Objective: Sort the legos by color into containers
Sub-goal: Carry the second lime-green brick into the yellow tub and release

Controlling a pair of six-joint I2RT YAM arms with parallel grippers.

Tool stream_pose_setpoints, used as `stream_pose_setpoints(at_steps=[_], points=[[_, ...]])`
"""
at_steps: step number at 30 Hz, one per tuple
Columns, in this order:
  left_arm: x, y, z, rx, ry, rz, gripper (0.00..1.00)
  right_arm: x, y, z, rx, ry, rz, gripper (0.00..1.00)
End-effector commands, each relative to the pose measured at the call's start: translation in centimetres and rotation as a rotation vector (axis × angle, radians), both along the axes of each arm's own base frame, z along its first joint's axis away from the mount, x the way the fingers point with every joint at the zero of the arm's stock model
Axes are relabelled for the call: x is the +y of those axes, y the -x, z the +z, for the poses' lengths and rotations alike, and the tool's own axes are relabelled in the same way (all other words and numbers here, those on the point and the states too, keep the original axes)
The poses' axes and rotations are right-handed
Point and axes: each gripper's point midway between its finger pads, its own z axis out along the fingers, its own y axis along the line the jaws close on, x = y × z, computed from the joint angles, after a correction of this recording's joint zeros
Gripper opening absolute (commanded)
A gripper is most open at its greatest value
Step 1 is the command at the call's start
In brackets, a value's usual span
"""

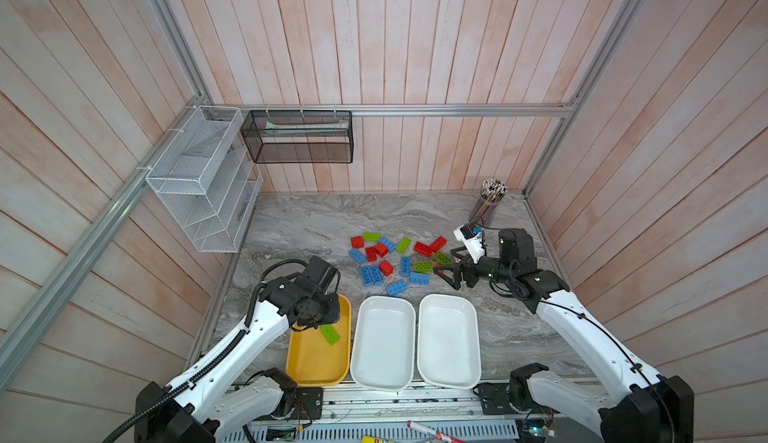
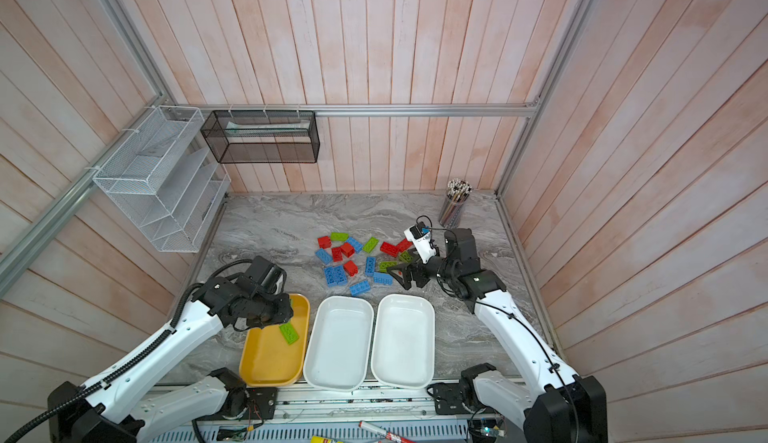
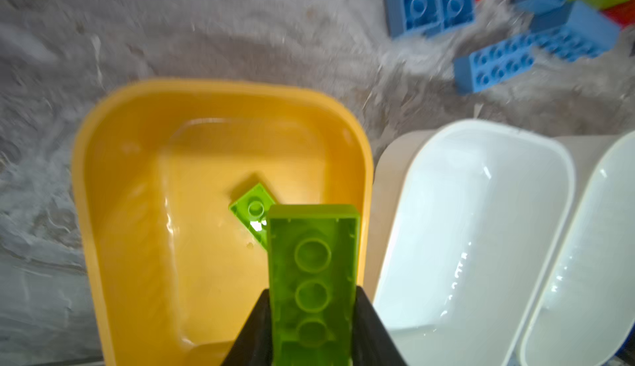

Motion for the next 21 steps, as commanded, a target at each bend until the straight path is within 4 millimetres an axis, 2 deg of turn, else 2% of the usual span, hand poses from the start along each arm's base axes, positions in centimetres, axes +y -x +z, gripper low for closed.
stream_pose_setpoints(at_steps=[1,8,10,14,16,21], points=[[-0.5,1.2,-2.7,0.073,0.031,0.071,0.3,0.1,-0.2,0.9,-0.017,0.003,0.023,0.98],[-2.1,-1.8,-5.3,0.021,0.062,0.095,0.31,0.2,0.0,0.9,-0.011,-0.011,0.019,0.98],[-2.4,-2.4,-5.3,0.008,0.061,0.095,0.32,0.1,0.1,0.9,-0.013,-0.009,0.016,0.98],[-2.7,-3.2,-5.0,0.006,0.064,0.089,0.49,0.0,0.2,0.8,-0.016,0.0,0.013,0.98],[-2.8,-3.2,-4.3,0.01,0.063,0.076,0.55,0.0,0.2,0.7,-0.014,0.001,0.013,0.98],[-3.2,-4.4,0.0,-0.046,0.056,0.005,0.62,0.0,0.0,1.1,-0.025,0.004,0.015,0.98]])
